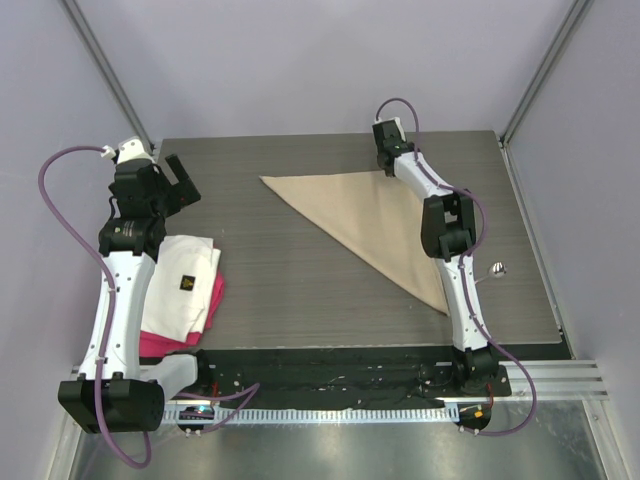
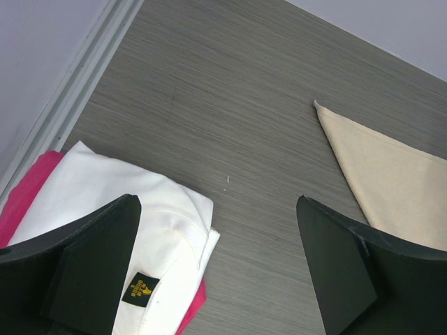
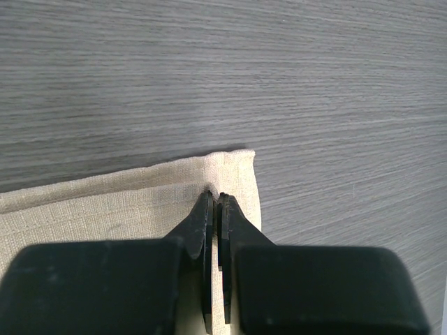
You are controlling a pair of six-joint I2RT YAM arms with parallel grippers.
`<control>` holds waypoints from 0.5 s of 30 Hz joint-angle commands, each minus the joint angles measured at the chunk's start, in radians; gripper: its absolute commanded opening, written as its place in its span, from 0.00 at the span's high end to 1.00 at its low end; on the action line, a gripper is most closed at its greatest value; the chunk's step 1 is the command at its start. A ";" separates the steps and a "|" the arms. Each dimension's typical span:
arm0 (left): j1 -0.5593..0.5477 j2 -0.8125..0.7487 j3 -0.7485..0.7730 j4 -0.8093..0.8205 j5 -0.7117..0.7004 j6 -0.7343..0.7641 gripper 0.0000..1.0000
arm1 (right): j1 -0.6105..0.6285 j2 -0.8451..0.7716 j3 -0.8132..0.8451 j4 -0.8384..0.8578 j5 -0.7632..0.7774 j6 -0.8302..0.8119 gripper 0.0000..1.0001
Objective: Fold the napkin, place the utensils inside, and roll it up
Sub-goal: Fold the napkin at the center of the board.
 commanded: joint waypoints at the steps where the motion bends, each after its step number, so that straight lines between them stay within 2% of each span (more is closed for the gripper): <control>1: 0.001 0.004 0.010 0.038 0.008 0.013 0.00 | -0.008 0.019 0.054 0.024 0.022 -0.022 0.95; 7: 0.003 0.004 0.012 0.038 0.007 0.013 0.00 | -0.007 0.040 0.090 0.036 0.014 -0.030 0.95; 10: 0.003 0.005 0.010 0.038 0.007 0.013 0.00 | -0.007 0.045 0.106 0.044 0.016 -0.031 0.92; 12: 0.003 0.005 0.010 0.038 0.007 0.014 0.00 | -0.008 0.045 0.109 0.049 0.022 -0.031 0.84; 13: 0.003 0.005 0.012 0.038 0.007 0.013 0.00 | -0.008 0.042 0.107 0.050 0.022 -0.031 0.75; 15: 0.001 0.005 0.012 0.040 0.008 0.013 0.00 | -0.008 0.031 0.107 0.050 0.021 -0.030 0.65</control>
